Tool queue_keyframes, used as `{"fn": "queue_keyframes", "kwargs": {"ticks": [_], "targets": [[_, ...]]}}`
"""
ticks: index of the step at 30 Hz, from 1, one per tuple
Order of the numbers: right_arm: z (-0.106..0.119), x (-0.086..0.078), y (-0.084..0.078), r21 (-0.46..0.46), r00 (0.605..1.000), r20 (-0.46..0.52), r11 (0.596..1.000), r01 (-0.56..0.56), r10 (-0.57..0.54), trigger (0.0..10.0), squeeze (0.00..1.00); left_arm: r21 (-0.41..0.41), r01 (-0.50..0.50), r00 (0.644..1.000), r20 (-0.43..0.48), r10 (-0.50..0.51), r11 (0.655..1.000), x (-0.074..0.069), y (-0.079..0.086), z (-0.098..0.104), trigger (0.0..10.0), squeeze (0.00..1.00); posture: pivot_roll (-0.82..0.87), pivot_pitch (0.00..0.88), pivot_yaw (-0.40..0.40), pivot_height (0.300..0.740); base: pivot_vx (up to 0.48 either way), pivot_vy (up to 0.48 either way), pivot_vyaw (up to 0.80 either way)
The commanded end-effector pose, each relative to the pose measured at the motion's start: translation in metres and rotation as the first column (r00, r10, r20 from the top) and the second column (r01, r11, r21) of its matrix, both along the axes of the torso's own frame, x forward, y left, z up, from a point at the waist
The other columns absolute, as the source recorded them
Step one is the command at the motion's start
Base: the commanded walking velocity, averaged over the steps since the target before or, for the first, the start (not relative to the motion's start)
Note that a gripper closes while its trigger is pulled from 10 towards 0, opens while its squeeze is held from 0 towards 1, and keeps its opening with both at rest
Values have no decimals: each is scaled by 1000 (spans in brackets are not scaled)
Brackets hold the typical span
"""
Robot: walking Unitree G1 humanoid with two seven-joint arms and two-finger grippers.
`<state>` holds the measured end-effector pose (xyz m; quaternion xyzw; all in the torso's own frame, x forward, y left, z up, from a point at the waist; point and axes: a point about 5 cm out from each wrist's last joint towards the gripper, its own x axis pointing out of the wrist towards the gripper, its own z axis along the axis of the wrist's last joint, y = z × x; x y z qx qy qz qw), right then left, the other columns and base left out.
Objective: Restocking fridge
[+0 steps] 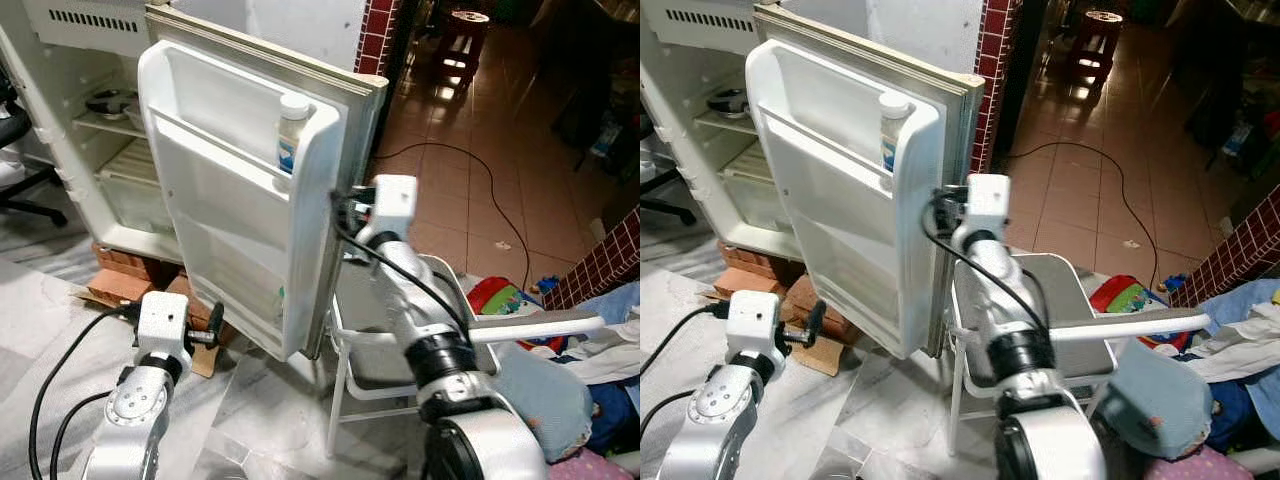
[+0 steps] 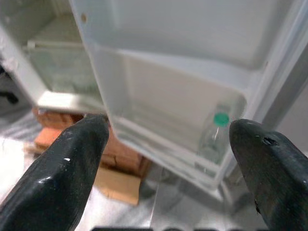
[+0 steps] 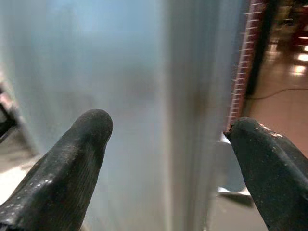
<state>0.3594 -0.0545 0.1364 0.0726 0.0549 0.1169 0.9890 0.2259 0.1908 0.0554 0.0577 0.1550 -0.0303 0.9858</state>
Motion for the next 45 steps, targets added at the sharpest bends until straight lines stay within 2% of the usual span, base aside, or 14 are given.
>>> {"fn": "queue_keyframes", "kwargs": {"ticks": [1,6,9,11,15,18,20,22,23,24,25,27,37,45], "targets": [[8,5,12,10,1000,6,1000,-19,19,10000,0,5,4,1000,-22,-4,1000,-5,1,-1,10000,0,229,0,-87,740,0,0,0],[37,-2,57,166,963,84,949,-268,258,10000,0,14,-11,999,-32,12,1000,-10,4,-3,10000,0,254,0,-106,740,0,0,0],[72,-36,87,334,774,278,697,-634,570,10000,0,14,-9,999,-32,10,1000,-9,1,-4,10000,0,249,0,-108,740,0,0,0],[80,-51,89,364,691,322,589,-721,647,10000,0,13,-4,1000,-29,4,1000,-8,0,-3,10000,0,246,0,-106,740,0,0,0],[90,-79,82,394,532,389,386,-834,752,10000,0,8,10,1000,-20,-10,1000,-3,-2,-1,10000,0,238,0,-100,740,0,0,0],[93,-89,75,395,478,411,321,-861,776,10000,0,9,15,1000,-21,-15,1000,-3,-2,0,10000,0,235,0,-98,740,0,0,0],[89,-90,71,387,485,402,336,-859,777,10000,0,10,15,1000,-21,-15,1000,-3,-1,-1,10000,0,231,0,-96,740,0,0,0],[67,-77,63,365,589,307,479,-799,748,10000,0,15,16,1000,-25,-16,1000,-2,0,-1,10000,0,228,0,-94,740,0,0,0],[67,-77,63,365,589,307,479,-799,748,10000,0,15,16,1000,-25,-16,1000,-2,0,-1,10000,0,228,0,-94,740,0,0,0],[45,-65,54,281,685,193,630,-724,702,10000,0,18,15,1000,-24,-14,1000,-1,1,-1,10000,0,230,0,-94,740,0,0,0],[45,-65,54,281,685,193,630,-724,702,10000,0,18,15,1000,-24,-14,1000,-1,1,-1,10000,0,230,0,-94,740,0,0,0],[1,-40,24,-15,837,-33,837,-547,546,10000,0,23,8,1000,-19,-8,1000,1,3,1,10000,0,235,0,-92,740,0,0,0],[-7,9,-27,-208,952,-149,933,-295,268,10000,0,44,-8,1000,-10,8,999,-3,12,9,10000,0,261,38,-100,740,0,0,0],[16,21,-6,-89,967,-26,963,-256,255,10000,0,43,-65,998,-1,66,997,-10,21,10,10000,0,276,57,-125,740,0,0,139]]}}
